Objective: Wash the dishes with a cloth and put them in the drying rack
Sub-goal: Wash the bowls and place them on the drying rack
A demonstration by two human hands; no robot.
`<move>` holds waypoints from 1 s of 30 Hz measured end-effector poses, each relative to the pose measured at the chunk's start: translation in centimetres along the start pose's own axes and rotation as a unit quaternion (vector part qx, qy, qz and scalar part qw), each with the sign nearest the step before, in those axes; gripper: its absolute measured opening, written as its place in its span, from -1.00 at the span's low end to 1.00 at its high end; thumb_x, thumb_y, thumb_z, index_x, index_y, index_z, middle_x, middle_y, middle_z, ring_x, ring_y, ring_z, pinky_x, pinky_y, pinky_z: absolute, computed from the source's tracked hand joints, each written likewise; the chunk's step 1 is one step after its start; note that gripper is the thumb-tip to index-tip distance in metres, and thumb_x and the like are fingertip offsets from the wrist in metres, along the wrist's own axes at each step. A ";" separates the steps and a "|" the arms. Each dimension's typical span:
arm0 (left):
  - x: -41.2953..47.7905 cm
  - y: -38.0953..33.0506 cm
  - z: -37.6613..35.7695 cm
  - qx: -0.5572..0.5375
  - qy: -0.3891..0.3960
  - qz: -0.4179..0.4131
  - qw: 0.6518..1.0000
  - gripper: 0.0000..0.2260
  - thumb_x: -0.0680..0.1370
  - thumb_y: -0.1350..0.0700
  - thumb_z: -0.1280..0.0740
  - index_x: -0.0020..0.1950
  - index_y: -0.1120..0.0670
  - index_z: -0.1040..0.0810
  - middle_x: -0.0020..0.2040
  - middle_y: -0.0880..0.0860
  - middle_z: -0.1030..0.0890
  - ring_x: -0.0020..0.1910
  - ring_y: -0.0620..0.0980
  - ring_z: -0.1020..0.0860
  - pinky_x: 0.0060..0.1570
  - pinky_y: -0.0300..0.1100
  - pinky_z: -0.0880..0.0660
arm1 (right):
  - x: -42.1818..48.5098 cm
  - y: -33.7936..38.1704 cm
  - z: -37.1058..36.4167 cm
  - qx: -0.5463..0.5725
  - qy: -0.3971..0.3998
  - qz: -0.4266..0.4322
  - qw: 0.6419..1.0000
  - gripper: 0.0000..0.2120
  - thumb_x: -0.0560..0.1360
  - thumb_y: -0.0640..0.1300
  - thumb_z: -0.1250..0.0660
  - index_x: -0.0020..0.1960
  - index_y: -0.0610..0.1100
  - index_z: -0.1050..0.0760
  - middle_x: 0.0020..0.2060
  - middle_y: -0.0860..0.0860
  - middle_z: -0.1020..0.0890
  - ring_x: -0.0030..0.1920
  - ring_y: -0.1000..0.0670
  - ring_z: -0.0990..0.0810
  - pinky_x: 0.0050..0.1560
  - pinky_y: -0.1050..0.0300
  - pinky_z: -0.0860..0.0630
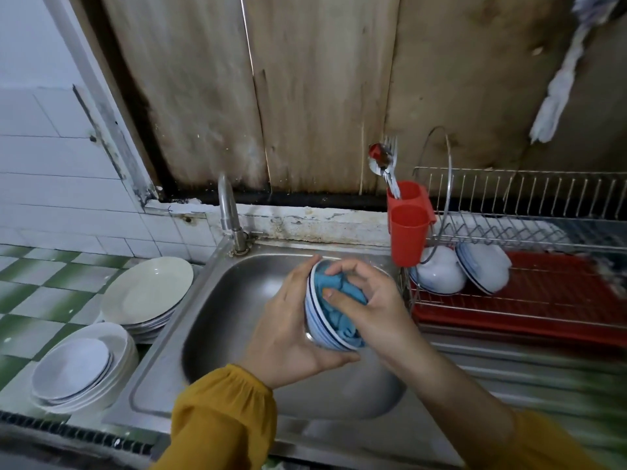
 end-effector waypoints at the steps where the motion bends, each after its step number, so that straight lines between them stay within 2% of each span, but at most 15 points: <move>1: 0.1 -0.4 -0.6 -0.007 0.006 -0.004 1.000 0.01 0.21 -0.25 -0.57 0.50 0.11 -0.23 0.36 -0.06 -0.42 0.33 -0.12 -0.43 0.33 -0.21 -0.40 | 0.0 -0.1 1.1 -0.002 -0.053 0.000 0.999 -0.71 0.48 -0.30 -0.41 -0.09 0.11 -0.54 -0.10 0.07 -0.70 0.00 0.02 -0.67 0.01 0.06 -0.61; 3: 0.5 -1.5 -2.1 -0.018 0.024 -0.010 1.000 -0.01 0.21 -0.21 -0.59 0.49 0.12 -0.24 0.34 -0.05 -0.42 0.32 -0.16 -0.42 0.31 -0.29 -0.38 | -0.6 -0.1 2.8 -0.031 -0.123 0.014 0.992 -0.70 0.49 -0.28 -0.39 -0.09 0.15 -0.52 -0.09 0.05 -0.69 0.00 0.05 -0.66 0.04 0.02 -0.60; 6: 1.5 -2.4 -3.4 -0.030 0.043 -0.022 0.998 -0.02 0.16 -0.16 -0.64 0.46 0.02 -0.26 0.31 -0.11 -0.43 0.29 -0.20 -0.43 0.28 -0.27 -0.41 | -2.0 0.3 3.3 -0.044 -0.040 0.021 0.998 -0.71 0.46 -0.36 -0.37 -0.07 0.04 -0.50 -0.06 0.01 -0.66 -0.01 0.09 -0.64 0.02 0.16 -0.56; 8: 2.2 -2.6 -4.5 -0.052 0.055 -0.033 0.997 -0.02 0.14 -0.17 -0.64 0.45 -0.05 -0.26 0.29 -0.11 -0.44 0.28 -0.16 -0.46 0.25 -0.25 -0.44 | -2.9 1.1 4.4 0.021 0.020 0.005 1.000 -0.76 0.37 -0.34 -0.37 -0.14 -0.01 -0.54 -0.13 -0.01 -0.64 -0.11 0.08 -0.63 -0.09 0.23 -0.54; 9: 2.7 -2.8 -5.4 -0.084 0.066 -0.026 0.994 -0.04 0.14 -0.16 -0.65 0.43 -0.09 -0.27 0.29 -0.09 -0.46 0.27 -0.11 -0.48 0.23 -0.20 -0.46 | -3.3 1.4 5.6 0.065 0.007 -0.002 0.998 -0.77 0.32 -0.32 -0.35 -0.20 0.01 -0.57 -0.18 -0.01 -0.64 -0.16 0.06 -0.62 -0.16 0.24 -0.54; 11: 3.6 -3.5 -7.8 -0.177 0.084 0.013 0.981 -0.10 0.14 -0.05 -0.69 0.38 -0.08 -0.33 0.23 -0.09 -0.53 0.23 -0.05 -0.54 0.17 -0.14 -0.52 | -4.0 1.4 9.2 0.151 -0.114 0.006 0.982 -0.75 0.25 -0.31 -0.28 -0.33 0.03 -0.57 -0.28 0.03 -0.63 -0.25 0.06 -0.60 -0.30 0.26 -0.52; 14: 4.1 -4.1 -11.6 -0.278 0.076 0.115 0.951 -0.26 0.15 0.19 -0.69 0.24 0.01 -0.44 0.07 -0.12 -0.64 0.07 -0.16 -0.61 -0.03 -0.32 -0.54 | -6.0 1.9 15.1 0.207 -0.338 0.078 0.915 -0.81 0.26 -0.24 -0.23 -0.37 0.01 -0.54 -0.37 0.09 -0.59 -0.34 0.09 -0.57 -0.38 0.28 -0.49; 17: 4.2 -4.5 -15.3 -0.396 0.064 0.240 0.884 -0.30 0.11 0.07 -0.70 0.18 0.15 -0.55 0.02 0.06 -0.70 0.01 0.05 -0.67 -0.09 -0.20 -0.60 | -8.6 2.7 20.0 0.098 -0.432 0.137 0.886 -0.81 0.40 -0.17 -0.23 -0.28 0.02 -0.58 -0.33 0.12 -0.59 -0.29 0.07 -0.54 -0.29 0.23 -0.49; 19: 4.2 -5.1 -17.0 -0.479 0.071 0.337 0.808 -0.35 0.13 -0.02 -0.63 0.16 0.16 -0.59 0.03 0.15 -0.70 0.01 0.14 -0.67 -0.09 -0.08 -0.63 | -10.1 2.5 21.9 -0.012 -0.458 0.137 0.878 -0.79 0.46 -0.03 -0.26 -0.27 0.12 -0.62 -0.29 0.14 -0.61 -0.21 0.04 -0.54 -0.18 0.13 -0.50; 21: 4.4 -6.5 -18.5 -0.540 0.112 0.419 0.721 -0.30 0.14 -0.06 -0.64 0.21 0.14 -0.58 0.06 0.17 -0.69 0.03 0.13 -0.67 -0.08 0.01 -0.64 | -11.6 2.3 22.8 -0.091 -0.469 0.129 0.869 -0.78 0.47 0.07 -0.24 -0.24 0.15 -0.64 -0.24 0.17 -0.64 -0.15 0.05 -0.57 -0.09 0.09 -0.51; 22: 4.7 -7.0 -19.0 -0.562 0.123 0.441 0.689 -0.29 0.16 -0.08 -0.64 0.22 0.15 -0.56 0.06 0.17 -0.69 0.05 0.13 -0.66 -0.04 0.04 -0.64 | -12.1 2.2 23.0 -0.121 -0.463 0.124 0.869 -0.81 0.48 0.06 -0.25 -0.20 0.15 -0.64 -0.23 0.19 -0.65 -0.15 0.10 -0.58 -0.08 0.13 -0.51; 24: 5.7 -8.2 -19.7 -0.594 0.130 0.460 0.647 -0.44 0.30 -0.09 -0.54 0.18 0.18 -0.56 0.00 0.18 -0.70 0.03 0.13 -0.66 0.03 0.02 -0.62 | -12.5 1.9 22.6 -0.182 -0.412 0.091 0.888 -0.90 0.51 0.02 -0.34 -0.03 0.12 -0.62 -0.29 0.23 -0.61 -0.23 0.20 -0.56 -0.17 0.33 -0.47; 26: 6.6 -8.7 -20.3 -0.597 0.119 0.478 0.634 -0.58 0.45 -0.09 -0.43 0.12 0.20 -0.55 -0.03 0.20 -0.69 0.00 0.14 -0.64 0.10 0.06 -0.58 | -12.5 1.2 22.0 -0.260 -0.345 0.033 0.901 -0.67 0.48 0.04 -0.44 0.22 0.21 -0.50 -0.33 0.25 -0.57 -0.28 0.22 -0.56 -0.26 0.42 -0.43; 28: 7.4 -9.0 -21.2 -0.595 0.121 0.498 0.619 -0.50 0.46 -0.13 -0.43 0.22 0.20 -0.50 0.10 0.25 -0.64 0.08 0.20 -0.61 0.18 0.14 -0.52 | -12.1 0.5 21.7 -0.364 -0.305 -0.001 0.880 -0.31 0.39 0.10 -0.48 0.39 0.42 -0.22 -0.15 0.26 -0.51 -0.18 0.19 -0.53 -0.22 0.36 -0.45; 30: 7.9 -9.7 -22.4 -0.603 0.144 0.519 0.589 -0.38 0.40 -0.18 -0.46 0.29 0.20 -0.47 0.16 0.27 -0.61 0.11 0.24 -0.60 0.11 0.15 -0.54 | -11.5 -0.3 21.8 -0.448 -0.284 -0.014 0.848 -0.07 0.34 0.12 -0.48 0.40 0.55 0.10 0.02 0.13 -0.34 -0.15 0.07 -0.46 -0.25 0.18 -0.49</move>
Point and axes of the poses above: each hand's wrist, its own x-axis towards the middle knuckle, its own z-axis out of the back of the hand, y = z × x, the point moved 5 cm from there along x, towards the middle knuckle
